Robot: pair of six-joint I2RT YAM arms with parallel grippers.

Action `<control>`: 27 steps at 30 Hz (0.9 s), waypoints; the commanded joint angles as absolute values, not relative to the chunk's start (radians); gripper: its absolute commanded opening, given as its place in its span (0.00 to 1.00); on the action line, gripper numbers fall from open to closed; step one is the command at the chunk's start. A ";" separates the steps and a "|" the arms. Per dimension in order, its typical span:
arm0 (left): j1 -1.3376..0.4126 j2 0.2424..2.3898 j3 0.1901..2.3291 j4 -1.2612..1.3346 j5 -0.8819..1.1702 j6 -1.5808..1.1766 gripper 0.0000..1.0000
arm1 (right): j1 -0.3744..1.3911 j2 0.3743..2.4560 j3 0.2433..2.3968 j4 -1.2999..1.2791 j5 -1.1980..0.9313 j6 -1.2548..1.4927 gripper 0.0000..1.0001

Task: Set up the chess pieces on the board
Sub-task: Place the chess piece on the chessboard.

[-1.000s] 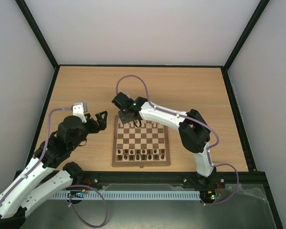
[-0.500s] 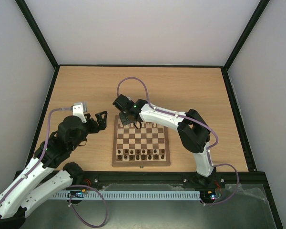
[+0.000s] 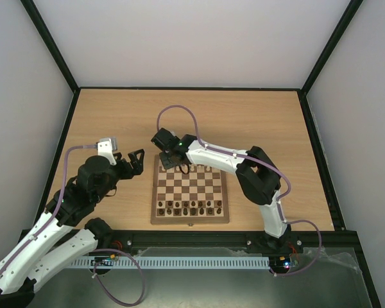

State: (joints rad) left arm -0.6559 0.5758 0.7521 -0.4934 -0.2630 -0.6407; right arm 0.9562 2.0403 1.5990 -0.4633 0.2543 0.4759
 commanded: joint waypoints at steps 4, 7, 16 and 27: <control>-0.650 0.568 0.755 -0.500 -0.278 -0.648 0.99 | 0.962 2.064 1.591 -0.459 0.255 0.479 0.04; -0.650 0.568 0.755 -0.502 -0.278 -0.647 0.99 | 0.963 2.070 1.592 -0.460 0.252 0.477 0.04; -0.650 0.563 0.756 -0.503 -0.278 -0.647 0.99 | 0.962 2.074 1.590 -0.467 0.253 0.476 0.04; -0.650 0.559 0.755 -0.503 -0.277 -0.646 0.99 | 0.963 2.082 1.586 -0.463 0.246 0.477 0.08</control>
